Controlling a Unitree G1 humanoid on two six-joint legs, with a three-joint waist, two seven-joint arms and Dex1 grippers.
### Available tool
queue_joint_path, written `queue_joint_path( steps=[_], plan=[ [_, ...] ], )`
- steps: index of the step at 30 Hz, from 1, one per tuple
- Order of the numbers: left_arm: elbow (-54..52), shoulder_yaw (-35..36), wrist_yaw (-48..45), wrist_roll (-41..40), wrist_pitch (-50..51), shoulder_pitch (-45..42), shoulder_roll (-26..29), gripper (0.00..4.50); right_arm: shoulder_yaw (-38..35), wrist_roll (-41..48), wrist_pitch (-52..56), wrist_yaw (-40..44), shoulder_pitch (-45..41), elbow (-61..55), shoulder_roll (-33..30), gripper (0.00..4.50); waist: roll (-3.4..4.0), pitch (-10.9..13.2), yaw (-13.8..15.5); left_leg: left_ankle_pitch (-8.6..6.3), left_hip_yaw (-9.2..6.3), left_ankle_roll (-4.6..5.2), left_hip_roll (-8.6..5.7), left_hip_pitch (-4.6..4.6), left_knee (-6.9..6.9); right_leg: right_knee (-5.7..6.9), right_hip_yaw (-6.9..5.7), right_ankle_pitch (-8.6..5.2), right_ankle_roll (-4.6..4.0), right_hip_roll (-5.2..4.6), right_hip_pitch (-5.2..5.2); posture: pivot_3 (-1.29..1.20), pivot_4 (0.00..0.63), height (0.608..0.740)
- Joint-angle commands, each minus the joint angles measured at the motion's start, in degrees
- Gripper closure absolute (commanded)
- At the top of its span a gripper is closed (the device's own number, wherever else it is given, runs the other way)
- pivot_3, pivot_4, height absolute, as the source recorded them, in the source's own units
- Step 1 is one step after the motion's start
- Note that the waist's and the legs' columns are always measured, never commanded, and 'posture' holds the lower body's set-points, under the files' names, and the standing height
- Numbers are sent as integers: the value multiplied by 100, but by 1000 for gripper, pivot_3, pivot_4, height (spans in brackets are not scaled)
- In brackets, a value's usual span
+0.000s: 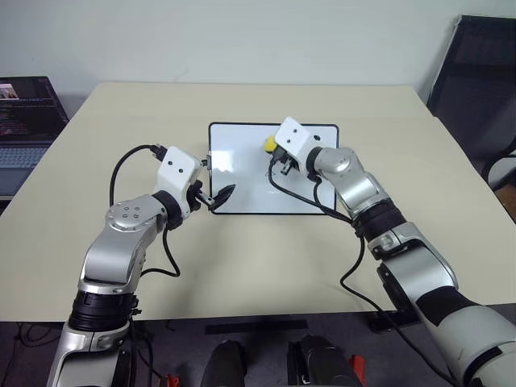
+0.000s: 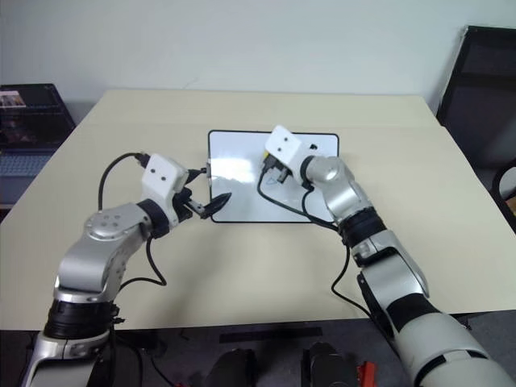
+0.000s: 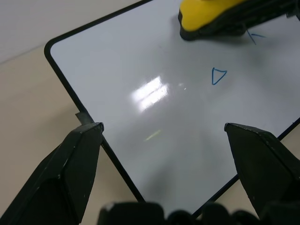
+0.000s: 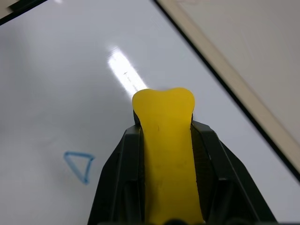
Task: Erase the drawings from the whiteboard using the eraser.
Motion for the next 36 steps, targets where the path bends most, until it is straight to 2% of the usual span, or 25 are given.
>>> queue_joint_path(
  steps=[1, 4, 9, 13, 20, 22, 28, 32, 36],
  plan=[
    [-244, 13, 34, -23, -6, -132, -28, 0, -23, -82, 116, 2, 52, -134, -26, 3512, 0, 0, -1, 0, -1, 0, 1, 0, 1, 1, -1, 0, 0, 1, 0, 0, 150, 740],
    [-266, 18, 24, -25, 7, -128, -35, 0, -235, -159, -80, -550, -168, 16, 26, 3513, 0, 0, -2, 1, -1, 0, 2, 1, 3, 2, -1, 1, 0, 1, 0, 0, 150, 740],
    [-280, 10, 10, -31, 13, -131, -42, 0, -312, -182, -229, -913, -348, 308, -10, 3513, 1, 1, -1, 1, 1, -1, 1, 0, 2, 0, 0, 1, 0, 1, 0, 0, 150, 740],
    [-298, -12, 19, -27, 28, -152, -66, 0, -230, -203, -110, -719, -257, 342, -34, 3513, 0, 1, -1, 0, 1, 0, -1, -2, 0, -2, 0, 1, 0, 0, 0, 0, 150, 740],
    [-289, -26, -9, -21, 27, -162, -78, 0, 48, -188, 340, 219, 107, -144, -155, 3513, 0, 0, -1, 0, -1, 0, -1, 1, 1, 0, -1, 1, 0, 1, 2, 0, 150, 740],
    [-281, -25, -17, -21, 21, -165, -78, 0, -11, -206, 316, 86, 92, -209, -136, 3513, 0, 0, -1, 0, -1, 0, 0, 1, 2, 1, -1, 1, 1, 2, 2, 0, 150, 740],
    [-261, -37, -40, -27, -12, -140, -81, 0, -321, -343, -268, -1111, -354, 244, -111, 3513, 0, 1, -2, 1, 1, -1, 1, 1, 5, 2, 1, 2, 1, 1, 1, 0, 150, 740],
    [-255, -38, -42, -28, -20, -130, -86, 0, -309, -333, -328, -1090, -377, 398, -88, 3513, 0, 1, 3, 1, 2, -1, -2, -2, 2, -3, 0, 1, 2, 1, 1, 0, 150, 740],
    [-295, -37, -37, -40, -1, -111, -93, 0, -150, -290, -95, -541, -172, 198, -96, 3513, 0, 1, 1, 0, 1, -1, 0, -1, -1, -3, 1, 2, 1, 1, -1, 0, 150, 740]
  ],
)
